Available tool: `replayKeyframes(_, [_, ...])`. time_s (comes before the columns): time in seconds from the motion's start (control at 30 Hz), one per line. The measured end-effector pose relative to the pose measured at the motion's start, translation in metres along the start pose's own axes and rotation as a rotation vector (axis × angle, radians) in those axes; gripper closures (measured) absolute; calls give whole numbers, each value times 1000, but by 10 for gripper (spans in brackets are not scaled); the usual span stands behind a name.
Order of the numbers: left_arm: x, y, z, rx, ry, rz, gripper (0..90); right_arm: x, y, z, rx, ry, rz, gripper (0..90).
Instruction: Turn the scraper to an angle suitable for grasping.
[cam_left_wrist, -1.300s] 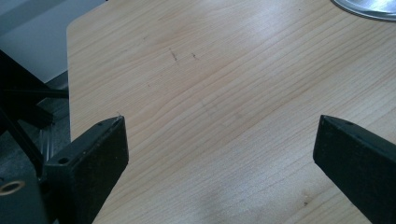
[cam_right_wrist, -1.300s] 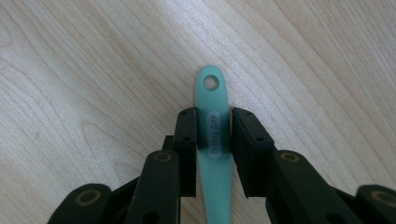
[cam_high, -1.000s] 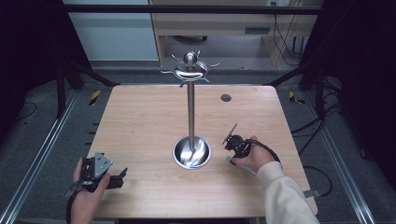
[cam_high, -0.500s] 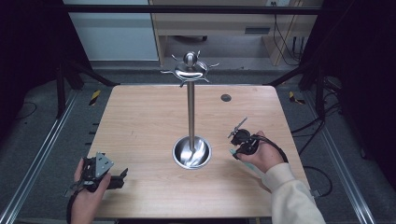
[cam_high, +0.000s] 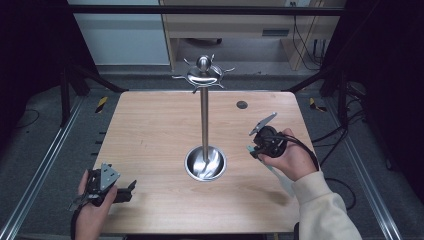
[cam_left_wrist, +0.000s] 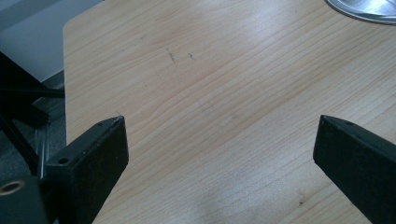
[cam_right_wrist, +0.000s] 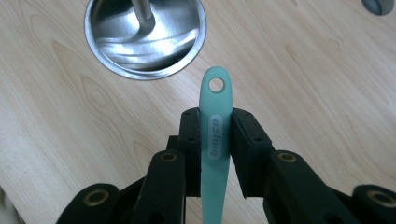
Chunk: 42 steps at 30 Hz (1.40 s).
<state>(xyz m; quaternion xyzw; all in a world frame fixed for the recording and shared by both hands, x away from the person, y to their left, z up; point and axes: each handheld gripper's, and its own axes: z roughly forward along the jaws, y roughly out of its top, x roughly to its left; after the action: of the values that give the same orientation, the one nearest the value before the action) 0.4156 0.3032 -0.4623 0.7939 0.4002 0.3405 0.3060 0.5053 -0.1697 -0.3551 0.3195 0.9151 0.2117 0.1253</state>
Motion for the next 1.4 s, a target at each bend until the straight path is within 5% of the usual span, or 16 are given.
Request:
replayKeyframes(0.67, [2,-1,-1,-4,2,-12,30,-4,17,-51,-202,-5,-2,748])
replayKeyframes(1.4, [2,-1,-1,-4,4,-15,30,-7,21,-78,-371,10,26,747])
